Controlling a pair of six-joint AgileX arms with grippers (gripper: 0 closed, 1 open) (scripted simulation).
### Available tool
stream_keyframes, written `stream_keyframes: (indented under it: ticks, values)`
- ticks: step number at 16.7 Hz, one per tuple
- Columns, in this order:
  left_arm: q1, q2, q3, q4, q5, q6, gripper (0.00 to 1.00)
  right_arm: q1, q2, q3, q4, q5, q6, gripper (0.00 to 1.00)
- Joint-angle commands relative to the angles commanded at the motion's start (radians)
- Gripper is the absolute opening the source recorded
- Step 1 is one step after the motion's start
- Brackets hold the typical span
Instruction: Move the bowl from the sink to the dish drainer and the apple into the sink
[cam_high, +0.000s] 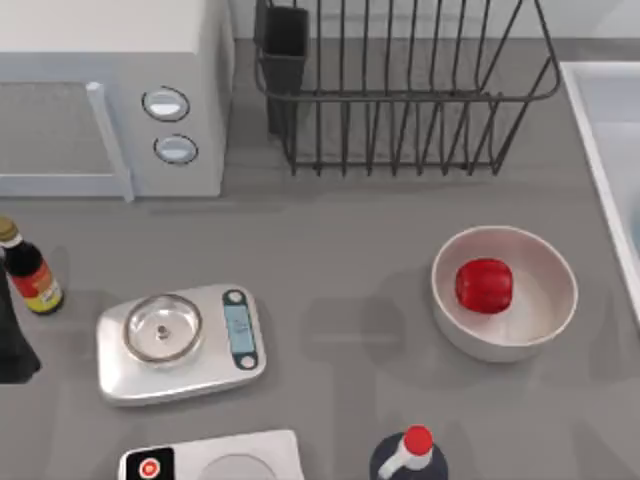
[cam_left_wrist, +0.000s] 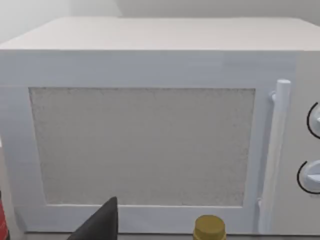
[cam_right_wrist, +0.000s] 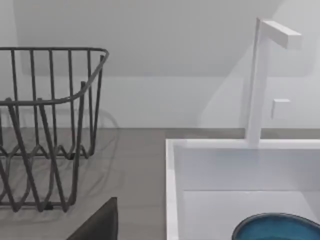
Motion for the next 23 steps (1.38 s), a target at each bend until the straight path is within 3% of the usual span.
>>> stream_keyframes:
  ticks: [5, 9, 23]
  values:
    - [0.0, 0.0, 0.0, 0.0, 0.0, 0.0, 1.0, 0.003, 0.055, 0.052, -0.032, -0.007, -0.021, 1.0]
    - [0.0, 0.0, 0.0, 0.0, 0.0, 0.0, 1.0, 0.014, 0.279, 0.25, -0.15, -0.035, -0.095, 1.0]
    - [0.0, 0.0, 0.0, 0.0, 0.0, 0.0, 1.0, -0.072, 1.782, 1.416, -0.844, -0.119, -0.371, 1.0]
